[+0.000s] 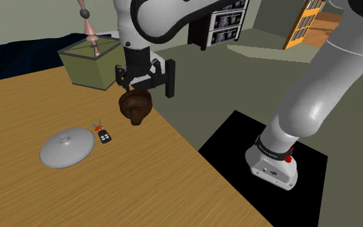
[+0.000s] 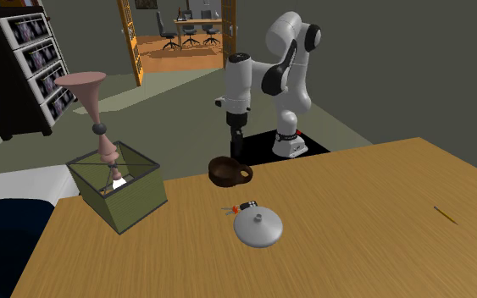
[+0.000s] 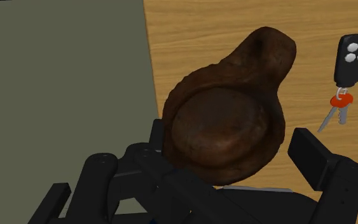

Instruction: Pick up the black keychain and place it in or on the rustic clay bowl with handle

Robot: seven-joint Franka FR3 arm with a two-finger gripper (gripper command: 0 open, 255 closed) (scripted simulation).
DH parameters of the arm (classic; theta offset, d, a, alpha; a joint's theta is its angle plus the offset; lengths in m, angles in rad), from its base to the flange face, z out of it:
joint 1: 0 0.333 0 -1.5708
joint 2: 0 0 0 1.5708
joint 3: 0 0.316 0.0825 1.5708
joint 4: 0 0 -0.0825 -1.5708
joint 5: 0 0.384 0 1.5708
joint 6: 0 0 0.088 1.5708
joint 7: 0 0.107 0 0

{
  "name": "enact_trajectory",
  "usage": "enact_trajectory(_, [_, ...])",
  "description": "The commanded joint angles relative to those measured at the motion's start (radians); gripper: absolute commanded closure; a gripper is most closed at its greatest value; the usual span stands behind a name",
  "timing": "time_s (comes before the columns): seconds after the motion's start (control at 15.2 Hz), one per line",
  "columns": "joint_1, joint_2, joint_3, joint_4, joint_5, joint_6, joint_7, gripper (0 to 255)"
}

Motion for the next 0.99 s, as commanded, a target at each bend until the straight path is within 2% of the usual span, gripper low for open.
enact_trajectory(0.0, [0.010,0.075,0.018,0.054,-0.029,0.007,0.057,0])
enact_trajectory(0.33, [0.066,0.283,0.040,0.221,-0.119,0.007,0.196,0])
enact_trajectory(0.92, [0.223,0.650,0.007,0.613,-0.234,-0.069,0.357,0])
